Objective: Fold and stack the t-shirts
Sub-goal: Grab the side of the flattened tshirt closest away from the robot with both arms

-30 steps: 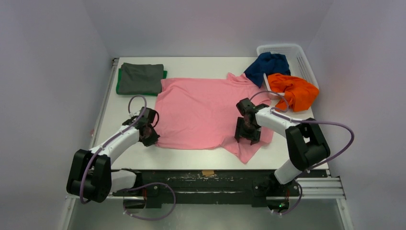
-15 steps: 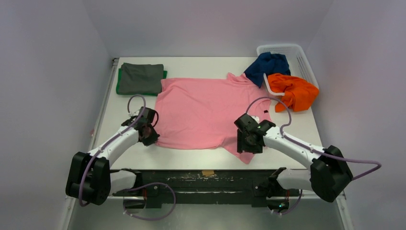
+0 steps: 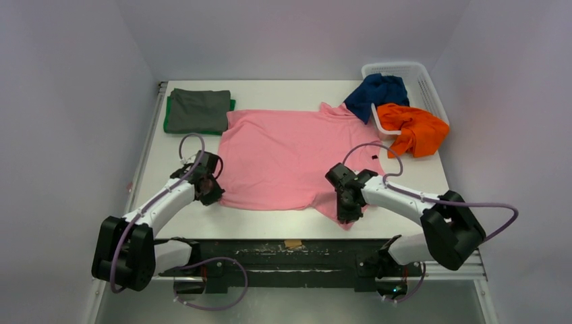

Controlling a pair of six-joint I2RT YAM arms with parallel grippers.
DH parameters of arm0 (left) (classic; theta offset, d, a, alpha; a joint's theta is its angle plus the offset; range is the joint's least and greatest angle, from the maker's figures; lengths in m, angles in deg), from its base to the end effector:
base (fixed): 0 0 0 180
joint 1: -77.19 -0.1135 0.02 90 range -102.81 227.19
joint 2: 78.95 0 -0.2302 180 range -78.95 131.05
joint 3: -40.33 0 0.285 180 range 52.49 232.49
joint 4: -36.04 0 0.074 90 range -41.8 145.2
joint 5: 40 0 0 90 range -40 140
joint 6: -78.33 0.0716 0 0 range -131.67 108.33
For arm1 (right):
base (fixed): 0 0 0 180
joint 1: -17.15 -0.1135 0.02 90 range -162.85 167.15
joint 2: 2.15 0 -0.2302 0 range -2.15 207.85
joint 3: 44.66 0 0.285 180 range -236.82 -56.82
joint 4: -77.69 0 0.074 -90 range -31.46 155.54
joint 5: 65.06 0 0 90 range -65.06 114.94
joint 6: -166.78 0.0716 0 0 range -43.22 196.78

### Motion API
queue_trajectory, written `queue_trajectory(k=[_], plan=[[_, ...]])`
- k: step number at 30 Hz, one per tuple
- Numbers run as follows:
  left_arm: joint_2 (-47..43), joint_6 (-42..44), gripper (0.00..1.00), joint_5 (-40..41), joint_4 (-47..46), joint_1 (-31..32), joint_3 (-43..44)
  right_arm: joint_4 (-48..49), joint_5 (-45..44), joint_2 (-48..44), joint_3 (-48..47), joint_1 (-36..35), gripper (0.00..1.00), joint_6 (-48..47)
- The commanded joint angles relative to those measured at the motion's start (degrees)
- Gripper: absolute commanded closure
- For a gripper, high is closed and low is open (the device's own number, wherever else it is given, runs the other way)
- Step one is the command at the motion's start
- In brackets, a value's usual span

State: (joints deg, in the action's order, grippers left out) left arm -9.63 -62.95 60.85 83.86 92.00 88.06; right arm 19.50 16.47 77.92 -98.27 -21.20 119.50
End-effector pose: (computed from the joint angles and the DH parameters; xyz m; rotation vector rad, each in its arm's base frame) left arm 0.2495 -0.0520 0.0889 -0.9017 2.5859 -0.0532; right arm 0.2018 0.1462 0.0691 0.1237 2.9712 -0.0771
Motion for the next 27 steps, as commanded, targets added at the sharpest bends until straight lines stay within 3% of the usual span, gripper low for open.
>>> queue_trajectory(k=[1, 2, 7, 15, 22, 27], plan=[[-2.29, 0.31, 1.00, 0.89, -0.06, 0.21, 0.02, 4.07, 2.94, -3.41, 6.36, 0.05, 0.88, 1.47], [-2.52, 0.31, 1.00, 0.87, 0.12, 0.26, 0.05, 4.34, 3.65, -4.62, 6.96, 0.05, 1.00, 1.27], [-5.81, 0.52, 1.00, 0.03, 3.29, 0.22, -0.53, -3.04, 1.66, -12.81, 7.23, 0.03, 1.00, 2.60], [-19.08, -2.86, 1.00, -0.54, 13.39, 0.31, -4.83, -19.87, 4.74, -27.90, 4.76, -0.06, 1.00, 3.68], [-28.16, -3.90, 1.00, -2.29, 19.55, 0.39, -4.93, -24.12, 7.79, -34.70, 3.76, -0.09, 1.00, 4.36], [-27.34, -3.62, 1.00, -2.38, 18.62, 0.40, -4.64, -24.71, 7.60, -36.84, 2.06, -0.14, 1.00, 4.55]])
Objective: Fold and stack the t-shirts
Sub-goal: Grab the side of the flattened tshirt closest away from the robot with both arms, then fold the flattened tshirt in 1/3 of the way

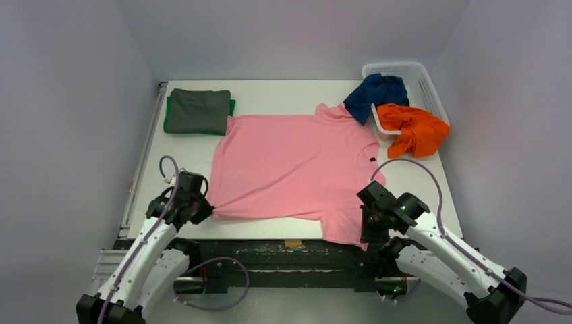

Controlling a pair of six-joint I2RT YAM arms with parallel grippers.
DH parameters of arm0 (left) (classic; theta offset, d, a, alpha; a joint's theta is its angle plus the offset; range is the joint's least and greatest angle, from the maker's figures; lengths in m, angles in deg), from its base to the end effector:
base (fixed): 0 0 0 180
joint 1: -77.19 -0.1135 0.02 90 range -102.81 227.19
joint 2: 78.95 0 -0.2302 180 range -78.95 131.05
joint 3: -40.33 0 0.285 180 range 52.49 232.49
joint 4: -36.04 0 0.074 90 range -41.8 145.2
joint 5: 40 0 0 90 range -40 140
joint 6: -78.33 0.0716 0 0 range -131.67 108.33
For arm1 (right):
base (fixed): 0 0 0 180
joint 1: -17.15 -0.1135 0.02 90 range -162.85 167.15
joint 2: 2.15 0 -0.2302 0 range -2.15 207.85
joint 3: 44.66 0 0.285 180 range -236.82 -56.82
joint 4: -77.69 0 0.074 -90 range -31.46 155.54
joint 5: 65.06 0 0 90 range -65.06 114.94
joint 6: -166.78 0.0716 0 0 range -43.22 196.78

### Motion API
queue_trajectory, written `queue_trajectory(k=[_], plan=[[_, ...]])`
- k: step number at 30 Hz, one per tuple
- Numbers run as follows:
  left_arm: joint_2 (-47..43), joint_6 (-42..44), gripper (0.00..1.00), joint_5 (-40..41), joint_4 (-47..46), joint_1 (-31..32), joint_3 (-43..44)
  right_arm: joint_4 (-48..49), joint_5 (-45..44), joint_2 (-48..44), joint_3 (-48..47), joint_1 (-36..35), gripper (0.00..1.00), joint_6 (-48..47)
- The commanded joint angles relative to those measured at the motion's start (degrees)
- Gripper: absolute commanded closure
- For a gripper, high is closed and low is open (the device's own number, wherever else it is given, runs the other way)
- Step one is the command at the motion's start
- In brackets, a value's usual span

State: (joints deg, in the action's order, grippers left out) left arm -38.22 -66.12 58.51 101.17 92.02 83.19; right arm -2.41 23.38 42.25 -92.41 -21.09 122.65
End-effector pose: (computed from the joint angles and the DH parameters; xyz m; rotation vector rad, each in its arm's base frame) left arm 0.1923 -0.0400 0.1453 -0.9477 2.4905 -0.2005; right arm 0.1374 0.1058 0.1495 0.2006 2.9383 0.1994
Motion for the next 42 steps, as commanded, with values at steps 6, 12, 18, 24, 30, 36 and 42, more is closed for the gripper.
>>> queue_trajectory(k=[6, 12, 18, 24, 30, 36, 42], plan=[[7.95, 0.78, 1.00, -2.23, -7.11, 0.33, 2.43, 4.10, -9.75, 2.88, -10.58, 0.01, 1.00, 0.05], [15.48, 1.54, 1.00, -2.02, -11.97, 0.29, 7.82, 12.60, -14.01, 10.58, -15.85, 7.86, 1.00, -7.55], [24.17, 1.84, 1.00, 0.56, -12.62, -0.11, 15.02, 19.51, -14.63, 17.19, -20.74, 15.75, 1.00, -14.01], [32.18, 2.43, 1.00, 1.31, -13.17, -3.12, 20.47, 25.54, -11.64, 25.24, -24.43, 22.08, 1.00, -17.77], [40.11, 3.46, 1.00, -0.13, -14.43, -5.14, 25.73, 27.06, -10.90, 34.24, -29.66, 24.83, 1.00, -18.24], [45.12, 3.80, 1.00, 1.13, -14.21, -6.91, 29.34, 29.69, -12.40, 40.94, -34.24, 27.23, 1.00, -18.70], [47.98, 4.11, 1.00, 2.29, -15.65, -7.18, 31.20, 29.01, -11.60, 50.16, -40.80, 28.11, 1.00, -21.04]])
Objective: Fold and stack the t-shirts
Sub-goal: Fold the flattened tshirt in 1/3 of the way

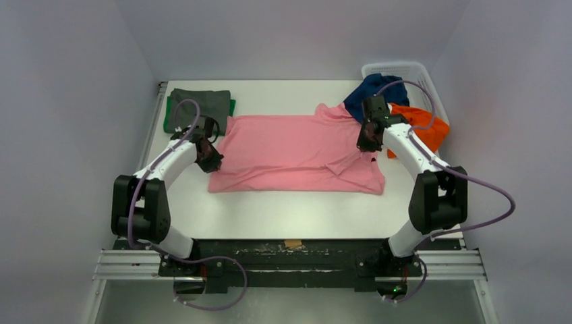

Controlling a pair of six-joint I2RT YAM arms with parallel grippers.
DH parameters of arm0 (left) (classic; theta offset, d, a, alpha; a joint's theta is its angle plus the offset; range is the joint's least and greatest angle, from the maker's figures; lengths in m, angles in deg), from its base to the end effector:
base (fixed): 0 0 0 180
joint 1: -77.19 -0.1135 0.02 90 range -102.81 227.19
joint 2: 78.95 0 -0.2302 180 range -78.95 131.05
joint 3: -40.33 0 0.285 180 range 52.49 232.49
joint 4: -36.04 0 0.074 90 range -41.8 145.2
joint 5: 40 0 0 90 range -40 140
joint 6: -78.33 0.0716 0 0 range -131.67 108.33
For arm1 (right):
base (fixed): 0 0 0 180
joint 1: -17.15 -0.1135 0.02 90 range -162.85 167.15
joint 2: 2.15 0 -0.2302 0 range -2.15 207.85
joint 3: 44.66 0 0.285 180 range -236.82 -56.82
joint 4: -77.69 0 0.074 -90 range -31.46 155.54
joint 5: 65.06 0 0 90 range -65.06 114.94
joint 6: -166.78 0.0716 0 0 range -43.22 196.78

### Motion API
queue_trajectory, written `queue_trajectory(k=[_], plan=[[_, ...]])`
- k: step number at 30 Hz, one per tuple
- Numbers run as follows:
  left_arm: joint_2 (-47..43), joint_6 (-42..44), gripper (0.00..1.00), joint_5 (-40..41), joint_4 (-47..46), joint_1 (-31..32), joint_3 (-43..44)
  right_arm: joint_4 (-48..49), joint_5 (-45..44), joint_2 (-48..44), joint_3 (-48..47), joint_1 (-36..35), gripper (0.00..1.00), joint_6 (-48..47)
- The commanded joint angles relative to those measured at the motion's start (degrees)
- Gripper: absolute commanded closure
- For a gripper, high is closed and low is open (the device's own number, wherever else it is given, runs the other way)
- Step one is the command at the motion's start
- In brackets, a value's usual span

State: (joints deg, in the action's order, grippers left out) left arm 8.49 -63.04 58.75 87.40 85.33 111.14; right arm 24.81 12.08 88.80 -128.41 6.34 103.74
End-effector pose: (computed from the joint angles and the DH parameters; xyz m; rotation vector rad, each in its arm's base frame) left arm 0.3352 -0.0369 0.1277 -1.0443 2.5253 -0.0822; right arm 0.3746 0.0553 0.1833 0.4388 2.5406 -0.0519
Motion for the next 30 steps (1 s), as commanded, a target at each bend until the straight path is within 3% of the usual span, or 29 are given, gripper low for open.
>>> queue_trajectory(k=[1, 10, 11, 12, 14, 16, 17, 20, 22, 25, 30], plan=[[1.73, 0.94, 1.00, 2.97, -1.66, -0.49, 3.76, 1.79, -0.34, 4.96, -5.85, 0.88, 1.00, -2.17], [9.31, 2.82, 0.99, 5.97, -0.90, -1.02, 11.59, 4.01, 0.13, 16.76, -16.06, 1.87, 1.00, -7.33], [10.68, 3.09, 0.93, 5.95, -0.37, -1.02, 12.47, 3.73, -0.33, 18.41, -17.63, 1.89, 0.99, -7.58], [11.45, 3.38, 0.82, 5.98, 0.16, -1.02, 13.57, 2.61, -0.71, 20.12, -19.32, 1.93, 0.90, -7.75], [12.22, 3.77, 0.45, 6.90, 1.83, -1.07, 14.98, -0.15, -2.55, 23.42, -23.55, 1.98, 0.62, -6.71], [11.43, 4.20, 0.09, 7.91, 3.63, -1.11, 16.21, -1.59, -4.06, 24.43, -26.46, 1.93, 0.53, -5.21], [10.42, 4.33, 0.01, 8.60, 4.30, -1.11, 16.75, -0.92, -4.09, 23.62, -26.52, 1.93, 0.50, -4.60], [5.30, 4.85, 0.00, 8.32, 5.01, -0.98, 16.43, 5.17, -1.27, 16.50, -19.13, 1.93, 0.32, -3.45], [1.30, 5.69, 0.00, 5.45, 3.07, -0.49, 14.05, 11.39, 4.44, 10.78, -11.02, 1.93, 0.26, -3.15], [-2.44, 7.83, 0.00, -2.24, -1.93, 1.03, 9.27, 17.25, 13.57, 4.52, -0.10, 1.87, 0.25, -0.99], [-0.05, 9.23, 0.00, -11.49, -5.73, 3.83, 5.19, 25.92, 24.01, 4.53, 10.67, 1.82, 0.24, 2.22]])
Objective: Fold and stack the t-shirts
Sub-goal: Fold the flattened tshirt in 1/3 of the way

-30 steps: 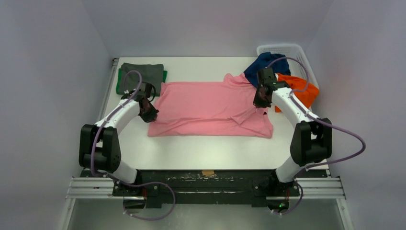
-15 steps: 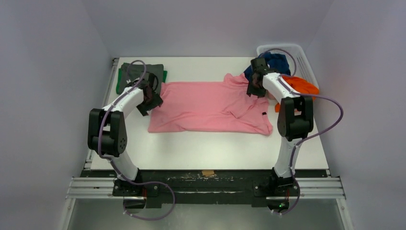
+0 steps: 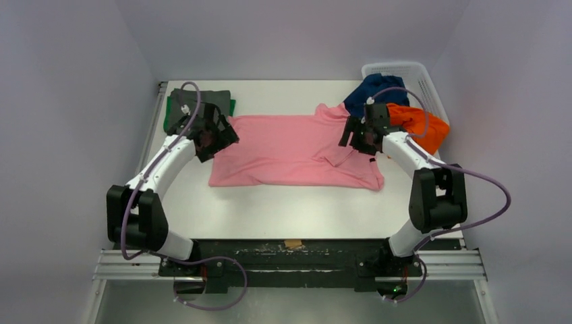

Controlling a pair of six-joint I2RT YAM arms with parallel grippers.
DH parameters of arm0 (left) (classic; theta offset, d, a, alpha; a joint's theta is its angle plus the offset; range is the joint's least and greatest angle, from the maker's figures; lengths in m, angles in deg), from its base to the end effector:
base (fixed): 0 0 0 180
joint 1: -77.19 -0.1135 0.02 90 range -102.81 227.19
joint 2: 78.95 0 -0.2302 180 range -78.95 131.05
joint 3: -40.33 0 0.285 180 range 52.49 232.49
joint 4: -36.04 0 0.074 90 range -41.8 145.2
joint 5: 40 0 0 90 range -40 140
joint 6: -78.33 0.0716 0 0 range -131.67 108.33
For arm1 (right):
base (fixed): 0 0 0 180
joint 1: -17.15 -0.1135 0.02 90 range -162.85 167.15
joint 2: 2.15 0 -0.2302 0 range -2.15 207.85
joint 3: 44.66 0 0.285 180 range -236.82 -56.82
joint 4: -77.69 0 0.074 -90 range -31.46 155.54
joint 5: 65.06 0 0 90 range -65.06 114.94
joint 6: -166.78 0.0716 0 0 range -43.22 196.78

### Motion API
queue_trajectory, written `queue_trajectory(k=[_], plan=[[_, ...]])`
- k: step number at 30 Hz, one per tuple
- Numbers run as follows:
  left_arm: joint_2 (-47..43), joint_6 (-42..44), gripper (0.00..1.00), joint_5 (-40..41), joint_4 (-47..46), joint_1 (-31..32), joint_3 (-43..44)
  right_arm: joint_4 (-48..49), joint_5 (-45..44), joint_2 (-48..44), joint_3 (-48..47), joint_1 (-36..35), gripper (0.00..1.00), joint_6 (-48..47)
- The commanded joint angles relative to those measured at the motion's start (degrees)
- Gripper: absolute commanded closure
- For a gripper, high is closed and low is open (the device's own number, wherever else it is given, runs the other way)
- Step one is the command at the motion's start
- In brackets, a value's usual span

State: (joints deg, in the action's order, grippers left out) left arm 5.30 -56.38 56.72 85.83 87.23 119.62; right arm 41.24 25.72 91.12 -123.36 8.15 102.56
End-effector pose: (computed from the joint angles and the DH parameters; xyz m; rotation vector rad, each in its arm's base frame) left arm 0.3605 -0.0553 0.1994 -0.7998 2.4038 -0.2380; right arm 0.3955 0.0636 0.1585 0.3562 2.4563 0.2787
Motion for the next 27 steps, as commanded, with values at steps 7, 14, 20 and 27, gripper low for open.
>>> queue_trajectory(k=[7, 14, 20, 27], plan=[[7.24, 1.88, 0.00, -11.36, -8.06, 2.18, -8.59, 14.57, 13.21, 6.25, 6.73, -0.65, 0.25, 4.14], [10.41, 2.12, 0.00, -9.75, -7.70, 2.17, -8.97, 16.92, 13.79, 13.25, 0.84, -1.00, 0.26, 4.43], [10.47, 2.42, 0.00, -8.38, -6.91, 2.18, -8.77, 18.40, 13.90, 19.56, -8.57, -1.58, 0.26, 6.20], [9.33, 2.60, 0.00, -7.44, -5.18, 2.17, -6.87, 16.10, 13.67, 24.44, -19.97, -1.80, 0.27, 6.84]])
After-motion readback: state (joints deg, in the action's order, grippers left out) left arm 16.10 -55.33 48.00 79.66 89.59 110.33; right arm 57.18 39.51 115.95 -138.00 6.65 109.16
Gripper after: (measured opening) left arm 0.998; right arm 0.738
